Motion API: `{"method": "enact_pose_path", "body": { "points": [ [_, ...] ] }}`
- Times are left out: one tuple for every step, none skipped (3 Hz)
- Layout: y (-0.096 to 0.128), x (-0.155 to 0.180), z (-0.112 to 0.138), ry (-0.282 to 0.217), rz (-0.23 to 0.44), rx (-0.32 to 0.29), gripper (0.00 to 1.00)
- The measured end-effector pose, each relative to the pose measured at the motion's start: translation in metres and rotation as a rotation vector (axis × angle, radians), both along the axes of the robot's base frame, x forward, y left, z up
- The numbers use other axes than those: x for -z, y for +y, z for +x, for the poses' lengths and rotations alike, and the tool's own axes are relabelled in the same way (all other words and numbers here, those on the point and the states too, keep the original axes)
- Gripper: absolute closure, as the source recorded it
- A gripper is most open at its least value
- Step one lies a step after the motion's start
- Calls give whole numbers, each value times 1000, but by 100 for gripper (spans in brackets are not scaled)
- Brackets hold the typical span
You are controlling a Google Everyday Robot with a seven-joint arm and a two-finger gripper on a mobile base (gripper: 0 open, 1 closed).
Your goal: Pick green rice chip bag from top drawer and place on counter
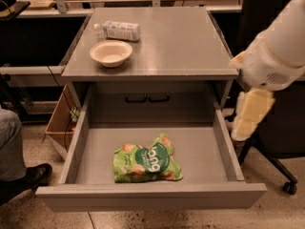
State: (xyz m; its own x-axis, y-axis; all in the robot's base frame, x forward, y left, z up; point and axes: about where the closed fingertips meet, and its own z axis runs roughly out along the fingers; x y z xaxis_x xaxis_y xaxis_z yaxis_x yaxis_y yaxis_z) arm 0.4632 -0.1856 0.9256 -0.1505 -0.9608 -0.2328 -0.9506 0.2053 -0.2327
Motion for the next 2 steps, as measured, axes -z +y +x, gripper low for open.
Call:
{"method": "enact_pose_path", "body": {
  "points": [
    [31, 57, 26, 36, 28, -71, 0],
    [60, 106, 42, 78, 67, -120, 0]
  ]
}}
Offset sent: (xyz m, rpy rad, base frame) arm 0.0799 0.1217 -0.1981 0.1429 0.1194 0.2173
